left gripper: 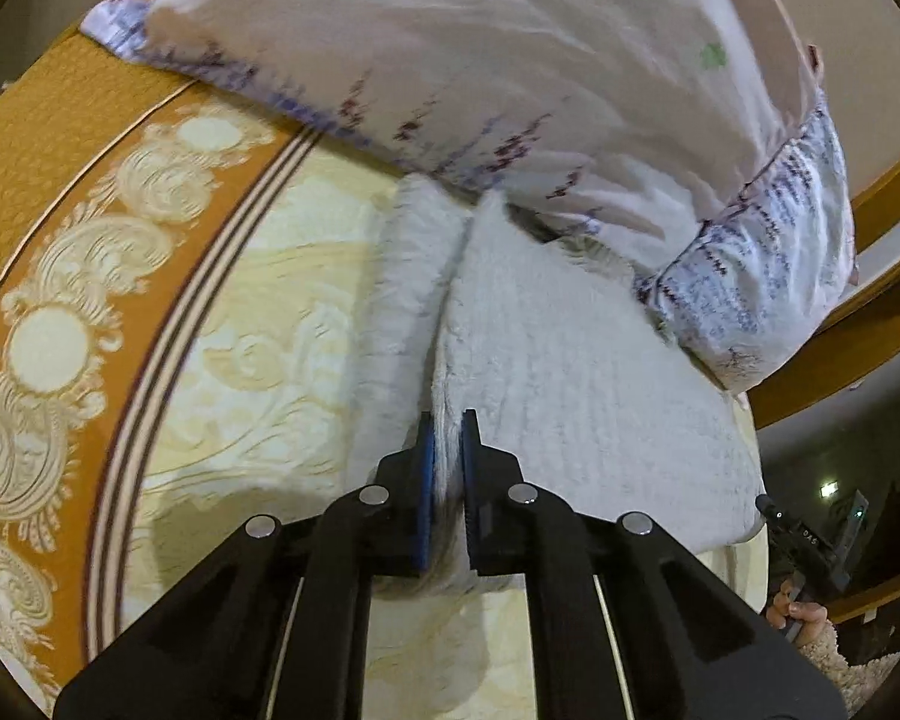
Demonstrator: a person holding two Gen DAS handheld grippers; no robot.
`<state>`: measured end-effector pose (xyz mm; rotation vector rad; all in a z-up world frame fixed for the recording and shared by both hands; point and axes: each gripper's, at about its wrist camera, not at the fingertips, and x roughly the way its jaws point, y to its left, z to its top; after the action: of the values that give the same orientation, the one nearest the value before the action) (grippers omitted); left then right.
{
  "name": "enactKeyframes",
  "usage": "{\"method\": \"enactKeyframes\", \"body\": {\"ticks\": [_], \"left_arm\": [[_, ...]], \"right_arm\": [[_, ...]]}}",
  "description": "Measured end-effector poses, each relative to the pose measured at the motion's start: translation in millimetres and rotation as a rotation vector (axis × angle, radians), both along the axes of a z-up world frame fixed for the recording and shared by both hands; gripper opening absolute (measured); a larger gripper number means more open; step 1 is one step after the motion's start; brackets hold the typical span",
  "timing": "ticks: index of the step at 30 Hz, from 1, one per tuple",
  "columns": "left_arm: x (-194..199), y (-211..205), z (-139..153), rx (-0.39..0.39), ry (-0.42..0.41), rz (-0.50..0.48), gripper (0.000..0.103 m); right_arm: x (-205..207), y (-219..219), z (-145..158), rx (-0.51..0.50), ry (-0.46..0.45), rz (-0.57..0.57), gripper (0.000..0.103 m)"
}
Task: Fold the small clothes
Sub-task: 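Fold the held side edge over the sweater with the left gripper and release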
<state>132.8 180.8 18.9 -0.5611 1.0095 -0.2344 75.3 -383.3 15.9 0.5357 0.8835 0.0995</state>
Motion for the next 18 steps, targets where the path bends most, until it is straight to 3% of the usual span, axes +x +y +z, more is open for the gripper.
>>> {"method": "enactKeyframes", "body": {"ticks": [3,8,12,13,14,15,16,18], "left_arm": [[1,2,-10,-0.002,0.022,0.015,0.007],[3,-4,-8,0.003,0.014,0.008,0.007],[-2,5,-1,-0.051,-0.006,0.020,0.012],[-3,7,3,-0.057,-0.018,0.031,0.027],[-3,10,6,-0.060,-0.031,0.043,0.054],[-1,12,9,-0.058,-0.044,0.054,0.066],[1,13,11,-0.053,-0.052,0.057,0.073],[10,15,13,-0.057,-0.050,0.048,0.073]], "right_arm": [[5,1,-18,-0.036,0.072,-0.023,0.010],[17,11,-16,-0.101,0.090,-0.017,0.015],[20,15,0,-0.177,0.048,-0.052,0.040],[21,17,5,-0.189,0.031,-0.051,0.043],[24,23,10,-0.201,0.005,-0.038,0.043],[28,29,14,-0.200,-0.014,-0.013,0.046],[34,38,17,-0.195,-0.028,0.029,0.050],[47,56,19,-0.189,-0.033,0.096,0.051]]}}
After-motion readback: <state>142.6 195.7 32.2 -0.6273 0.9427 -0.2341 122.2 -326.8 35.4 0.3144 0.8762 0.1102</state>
